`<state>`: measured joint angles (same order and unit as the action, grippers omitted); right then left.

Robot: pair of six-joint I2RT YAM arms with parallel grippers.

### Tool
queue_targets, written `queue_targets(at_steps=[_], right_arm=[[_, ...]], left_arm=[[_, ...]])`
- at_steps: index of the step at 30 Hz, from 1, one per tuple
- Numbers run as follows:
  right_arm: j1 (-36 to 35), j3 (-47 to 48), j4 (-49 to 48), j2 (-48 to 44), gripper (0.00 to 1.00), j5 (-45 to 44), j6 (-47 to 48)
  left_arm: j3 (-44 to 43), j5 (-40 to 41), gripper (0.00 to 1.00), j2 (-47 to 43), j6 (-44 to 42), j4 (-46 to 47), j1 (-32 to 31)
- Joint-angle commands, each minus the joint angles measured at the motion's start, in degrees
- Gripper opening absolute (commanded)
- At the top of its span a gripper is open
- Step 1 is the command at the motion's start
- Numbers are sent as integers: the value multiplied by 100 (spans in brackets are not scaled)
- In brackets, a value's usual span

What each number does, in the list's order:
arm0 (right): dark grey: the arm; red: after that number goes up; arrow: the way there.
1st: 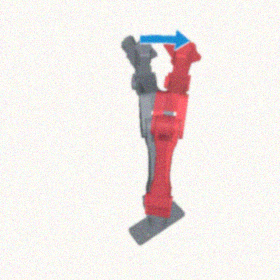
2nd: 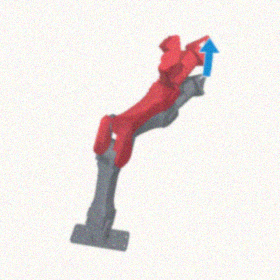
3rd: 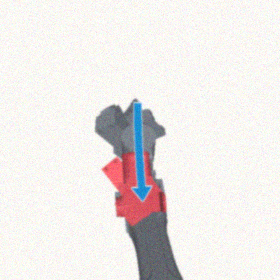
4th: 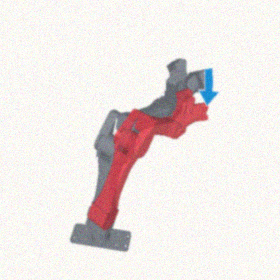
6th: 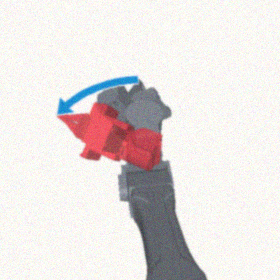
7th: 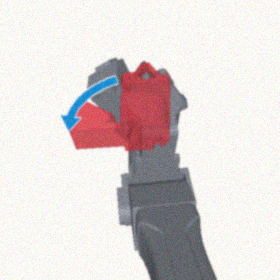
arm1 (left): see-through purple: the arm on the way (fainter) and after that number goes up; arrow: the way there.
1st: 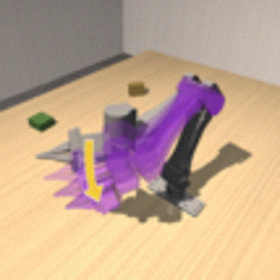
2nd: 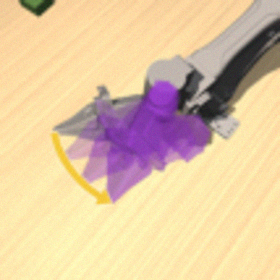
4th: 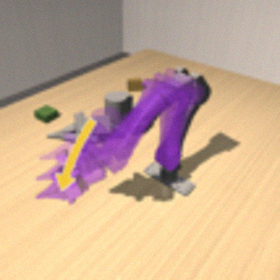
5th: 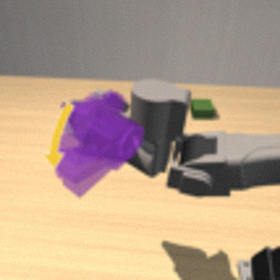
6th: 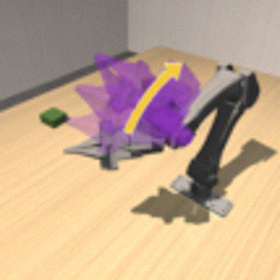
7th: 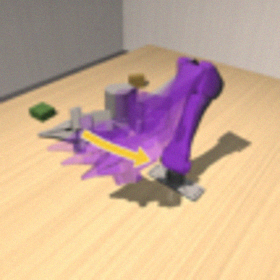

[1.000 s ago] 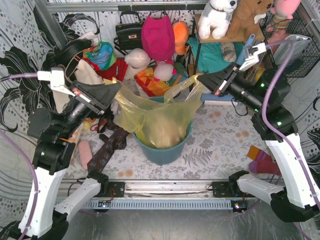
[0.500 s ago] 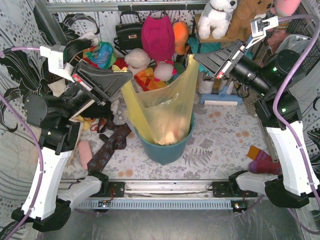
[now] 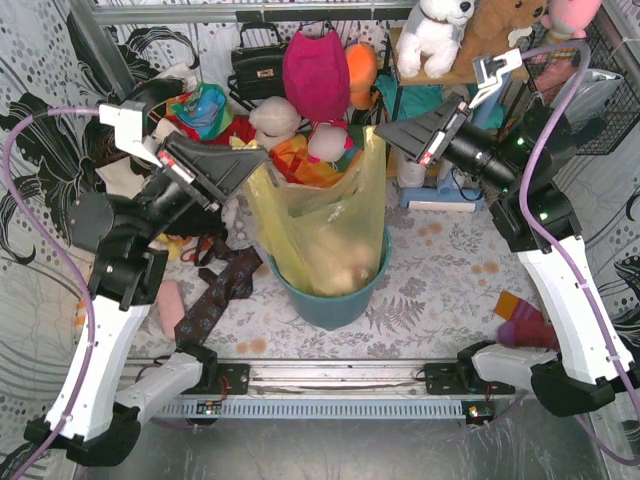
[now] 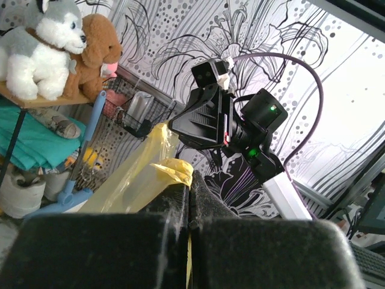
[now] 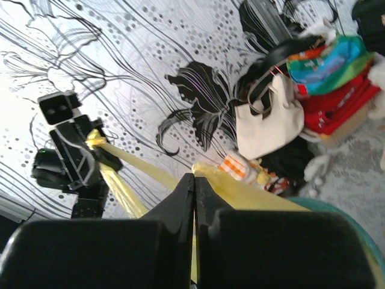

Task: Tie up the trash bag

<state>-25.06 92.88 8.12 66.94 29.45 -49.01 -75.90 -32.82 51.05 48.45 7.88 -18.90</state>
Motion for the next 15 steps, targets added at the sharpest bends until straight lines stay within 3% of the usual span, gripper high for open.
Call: queue_targets(at_steps=[1,7,15], right_arm=[[-78,846,-489,251,0,258,-131],[-296,932,-665,378,0,283,-151],[-496,-8,-996,125,0,79,-203]], left_arm=[[-564,-81,0,335,430,724,28],[-572,-551,0,594,889,1368,27],[-184,-725,0,513,925,1416,29]])
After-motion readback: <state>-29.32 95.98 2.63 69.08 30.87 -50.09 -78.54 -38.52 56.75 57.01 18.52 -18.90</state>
